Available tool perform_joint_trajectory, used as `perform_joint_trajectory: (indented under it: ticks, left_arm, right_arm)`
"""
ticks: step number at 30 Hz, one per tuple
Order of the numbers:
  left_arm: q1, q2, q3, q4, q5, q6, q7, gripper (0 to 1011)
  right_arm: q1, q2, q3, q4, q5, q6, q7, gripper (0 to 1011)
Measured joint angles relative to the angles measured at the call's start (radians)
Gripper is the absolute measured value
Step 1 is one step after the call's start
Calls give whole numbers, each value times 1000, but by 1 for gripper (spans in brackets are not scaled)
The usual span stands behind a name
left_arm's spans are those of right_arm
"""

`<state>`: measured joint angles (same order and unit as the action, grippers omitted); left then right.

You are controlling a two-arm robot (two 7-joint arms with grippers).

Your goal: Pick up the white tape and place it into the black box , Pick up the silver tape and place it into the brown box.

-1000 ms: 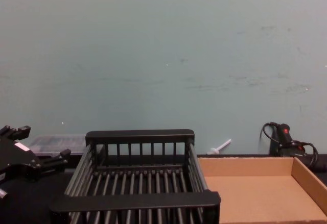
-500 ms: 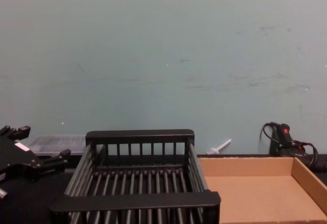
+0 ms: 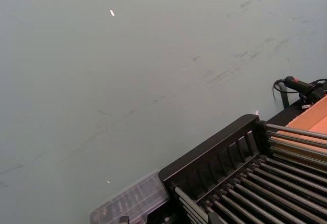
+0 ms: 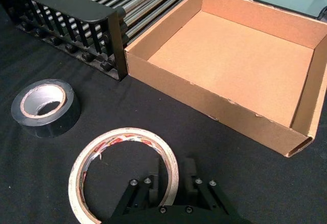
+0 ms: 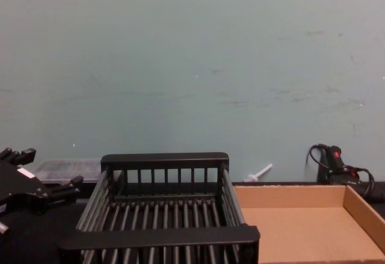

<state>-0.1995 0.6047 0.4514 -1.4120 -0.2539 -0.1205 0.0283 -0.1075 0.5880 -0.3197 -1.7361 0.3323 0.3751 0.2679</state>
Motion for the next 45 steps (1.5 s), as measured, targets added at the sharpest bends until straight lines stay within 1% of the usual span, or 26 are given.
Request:
perform_joint_trajectory:
  ticks: [3, 4, 6, 7, 8, 17, 23, 32, 36, 40, 45]
  left_arm:
    - [0, 0, 0, 0, 0, 0, 0, 1001]
    - [0, 0, 0, 0, 0, 0, 0, 1001]
    - [0, 0, 0, 0, 0, 0, 0, 1001]
    - [0, 0, 0, 0, 0, 0, 0, 1001]
    - [0, 0, 0, 0, 0, 0, 0, 1001]
    - [0, 0, 0, 0, 0, 0, 0, 1001]
    - [0, 0, 0, 0, 0, 0, 0, 1002]
    - [0, 0, 0, 0, 0, 0, 0, 1001]
    - [0, 0, 0, 0, 0, 0, 0, 1001]
    - [0, 0, 0, 0, 0, 0, 0, 1001]
    - [0, 0, 0, 0, 0, 0, 0, 1001]
  right_arm:
    - [0, 0, 0, 0, 0, 0, 0, 217]
    - [0, 0, 0, 0, 1, 0, 0, 217]
    - [0, 0, 0, 0, 0, 0, 0, 159]
    - [0, 0, 0, 0, 0, 0, 0, 110]
    - [0, 0, 0, 0, 0, 0, 0, 99]
    - [0, -1, 1, 0, 0, 0, 1, 91]
    - [-8, -11, 27, -4, 1, -11, 18, 91]
    - [-8, -17, 67, -25, -2, -38, 37, 91]
    - [14, -24, 85, -21, -9, -53, 39, 91]
    - [34, -30, 92, -12, -18, -62, 40, 91]
    - [87, -42, 96, 16, -40, -77, 42, 91]
